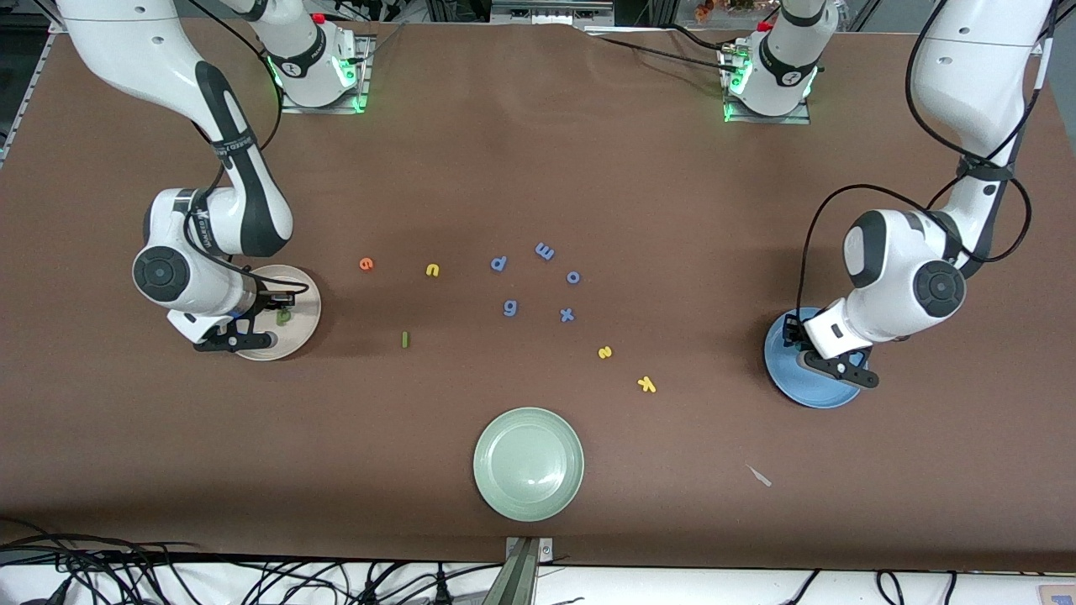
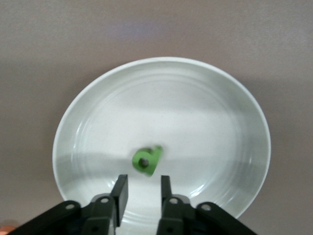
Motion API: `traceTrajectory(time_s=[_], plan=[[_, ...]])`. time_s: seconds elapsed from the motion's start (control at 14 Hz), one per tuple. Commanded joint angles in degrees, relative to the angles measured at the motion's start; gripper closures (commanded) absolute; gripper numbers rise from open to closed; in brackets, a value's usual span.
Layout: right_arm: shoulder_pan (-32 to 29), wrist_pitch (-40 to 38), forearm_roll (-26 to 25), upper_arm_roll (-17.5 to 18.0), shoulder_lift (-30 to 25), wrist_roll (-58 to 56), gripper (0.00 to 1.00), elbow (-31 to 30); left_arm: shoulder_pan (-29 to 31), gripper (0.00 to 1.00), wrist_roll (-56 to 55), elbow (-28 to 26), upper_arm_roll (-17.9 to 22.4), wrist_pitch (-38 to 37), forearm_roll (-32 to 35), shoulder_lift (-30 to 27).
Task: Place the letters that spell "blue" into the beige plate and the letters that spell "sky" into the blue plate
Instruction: 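Drop the green d on the white plate while the left gripper drops y, then grasp the green l with the right gripper while the left gripper grasps z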
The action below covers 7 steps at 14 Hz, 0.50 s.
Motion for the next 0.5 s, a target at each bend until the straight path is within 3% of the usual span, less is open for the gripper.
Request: traceTrajectory(time_s=[0.0,0.21,0.43], plan=[[0.29,-0.83,0.69,0.95,0.64,0.29,0.00,2.78,-1.10,0.34,1.24,0.20,0.32,0.51,-1.29,-0.34],[1.78,-0.65,2.62,3.14,1.78,6.24,0.00,5.32,-5.12,0.35,-0.68,1.51,-0.12,0.86,-2.08,0.26],[2.49,-0.65,2.63,6.91,4.41,14.06,0.00,9.36,-12.86,0.35,-5.68,4.67,-0.12,4.90,-11.37,3.95]])
